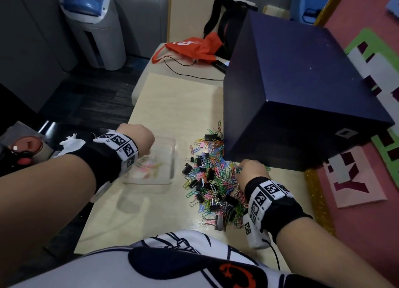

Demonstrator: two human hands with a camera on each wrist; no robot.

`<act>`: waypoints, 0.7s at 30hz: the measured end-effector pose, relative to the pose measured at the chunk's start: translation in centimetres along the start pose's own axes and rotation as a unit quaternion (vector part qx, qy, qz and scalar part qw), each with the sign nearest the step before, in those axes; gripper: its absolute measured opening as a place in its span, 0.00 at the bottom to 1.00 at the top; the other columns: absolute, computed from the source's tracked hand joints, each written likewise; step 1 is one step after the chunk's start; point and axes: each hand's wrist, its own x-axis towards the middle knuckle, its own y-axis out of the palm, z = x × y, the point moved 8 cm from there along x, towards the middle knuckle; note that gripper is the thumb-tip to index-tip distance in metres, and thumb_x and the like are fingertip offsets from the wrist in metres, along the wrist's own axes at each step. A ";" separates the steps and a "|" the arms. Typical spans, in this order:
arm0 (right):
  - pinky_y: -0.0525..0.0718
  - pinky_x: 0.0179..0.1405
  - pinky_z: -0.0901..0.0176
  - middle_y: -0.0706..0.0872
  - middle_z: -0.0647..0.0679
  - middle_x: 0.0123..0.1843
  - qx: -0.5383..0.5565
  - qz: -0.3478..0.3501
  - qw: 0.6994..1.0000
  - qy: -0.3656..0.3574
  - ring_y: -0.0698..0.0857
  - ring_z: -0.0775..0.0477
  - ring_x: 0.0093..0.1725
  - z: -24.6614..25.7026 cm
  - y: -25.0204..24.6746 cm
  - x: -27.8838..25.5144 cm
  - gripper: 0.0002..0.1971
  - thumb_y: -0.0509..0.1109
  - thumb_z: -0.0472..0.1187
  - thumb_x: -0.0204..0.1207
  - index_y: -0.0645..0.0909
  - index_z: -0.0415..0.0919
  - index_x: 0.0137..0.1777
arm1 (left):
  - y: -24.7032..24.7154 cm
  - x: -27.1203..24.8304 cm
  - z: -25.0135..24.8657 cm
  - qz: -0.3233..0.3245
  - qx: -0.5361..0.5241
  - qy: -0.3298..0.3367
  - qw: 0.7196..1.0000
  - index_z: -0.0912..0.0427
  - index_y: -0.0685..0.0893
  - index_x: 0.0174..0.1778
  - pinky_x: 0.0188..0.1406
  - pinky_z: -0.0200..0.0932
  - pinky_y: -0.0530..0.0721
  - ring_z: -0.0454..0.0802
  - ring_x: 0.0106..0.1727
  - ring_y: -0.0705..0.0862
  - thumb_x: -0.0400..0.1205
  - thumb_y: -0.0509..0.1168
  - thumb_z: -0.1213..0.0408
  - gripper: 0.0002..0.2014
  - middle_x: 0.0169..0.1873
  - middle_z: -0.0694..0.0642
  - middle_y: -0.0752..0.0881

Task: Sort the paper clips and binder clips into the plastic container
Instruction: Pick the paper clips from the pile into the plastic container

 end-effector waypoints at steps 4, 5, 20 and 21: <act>0.79 0.58 0.55 0.81 0.39 0.65 0.040 -0.011 0.999 -0.023 0.81 0.39 0.63 0.9 -1.1 -0.7 0.18 0.67 0.44 0.80 0.78 0.41 0.69 | 0.5 0.1 -1.3 0.019 -0.068 0.020 0.997 0.59 0.87 0.42 0.38 0.43 0.80 0.55 0.40 0.83 0.80 0.64 0.57 0.10 0.38 0.54 0.86; 0.79 0.58 0.55 0.81 0.40 0.65 0.053 -0.012 0.998 -0.036 0.81 0.39 0.63 1.5 -1.6 -0.9 0.18 0.67 0.45 0.80 0.78 0.42 0.68 | 0.6 0.2 -1.5 0.021 -0.083 0.021 0.996 0.59 0.88 0.42 0.38 0.42 0.79 0.55 0.41 0.84 0.79 0.65 0.56 0.11 0.39 0.55 0.87; 0.79 0.66 0.52 0.82 0.46 0.67 0.224 0.076 0.953 -0.188 0.82 0.43 0.65 13.3 -1.0 -3.9 0.27 0.71 0.55 0.75 0.74 0.47 0.72 | 1.4 0.3 -3.7 0.052 -0.175 -0.006 0.983 0.58 0.83 0.26 0.46 0.45 0.85 0.54 0.41 0.88 0.77 0.69 0.53 0.16 0.26 0.52 0.83; 0.77 0.68 0.51 0.81 0.46 0.69 0.225 0.082 0.952 -0.192 0.81 0.43 0.66 13.2 -1.0 -3.7 0.26 0.69 0.54 0.77 0.74 0.46 0.73 | 1.4 0.2 -3.7 0.056 -0.175 -0.009 0.983 0.58 0.84 0.28 0.46 0.45 0.85 0.54 0.41 0.89 0.77 0.69 0.53 0.16 0.27 0.53 0.84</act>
